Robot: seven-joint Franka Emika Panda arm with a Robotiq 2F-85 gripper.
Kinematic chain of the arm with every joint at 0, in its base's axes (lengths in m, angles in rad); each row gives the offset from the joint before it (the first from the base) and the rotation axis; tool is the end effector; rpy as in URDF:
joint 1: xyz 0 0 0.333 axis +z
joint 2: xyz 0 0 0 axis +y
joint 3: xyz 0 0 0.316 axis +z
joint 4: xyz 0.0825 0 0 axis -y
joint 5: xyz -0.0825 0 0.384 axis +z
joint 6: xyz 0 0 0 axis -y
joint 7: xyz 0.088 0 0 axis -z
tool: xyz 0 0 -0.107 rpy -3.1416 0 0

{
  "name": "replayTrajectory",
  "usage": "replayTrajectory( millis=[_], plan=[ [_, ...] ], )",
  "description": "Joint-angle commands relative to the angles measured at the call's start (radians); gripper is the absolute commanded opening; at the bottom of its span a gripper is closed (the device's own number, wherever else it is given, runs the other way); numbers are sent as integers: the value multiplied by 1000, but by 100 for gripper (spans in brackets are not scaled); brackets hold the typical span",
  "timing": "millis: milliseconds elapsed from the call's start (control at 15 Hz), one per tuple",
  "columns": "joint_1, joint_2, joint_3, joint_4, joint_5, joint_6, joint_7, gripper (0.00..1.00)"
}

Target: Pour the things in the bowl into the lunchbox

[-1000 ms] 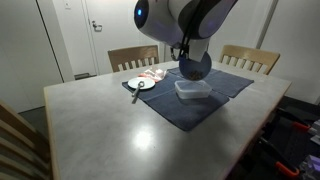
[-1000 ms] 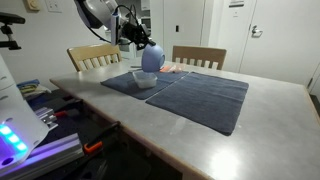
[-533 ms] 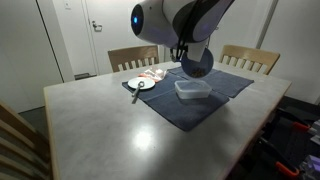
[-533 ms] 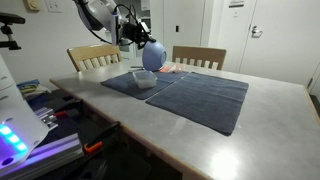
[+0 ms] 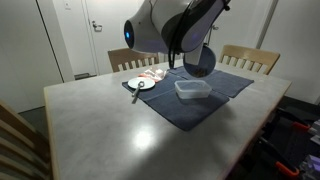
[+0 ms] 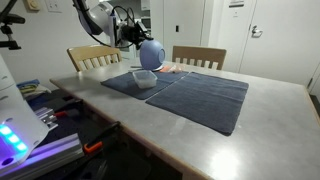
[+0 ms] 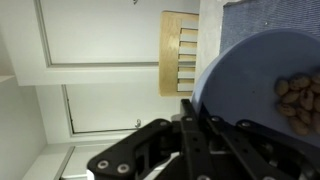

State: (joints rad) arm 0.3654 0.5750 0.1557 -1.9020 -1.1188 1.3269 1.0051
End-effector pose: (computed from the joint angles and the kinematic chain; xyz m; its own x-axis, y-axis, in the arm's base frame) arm 0.5214 0.1653 0.2152 0.9999 -0.0110 -0.0121 0.0103 -0.1475 0.9890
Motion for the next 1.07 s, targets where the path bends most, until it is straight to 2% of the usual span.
replayTrajectory(
  millis=[0,1000],
  plan=[
    [18,66,11,79,-24,-79,-62,1],
    [66,214,7,229,-145,-276,-187,1]
  ],
)
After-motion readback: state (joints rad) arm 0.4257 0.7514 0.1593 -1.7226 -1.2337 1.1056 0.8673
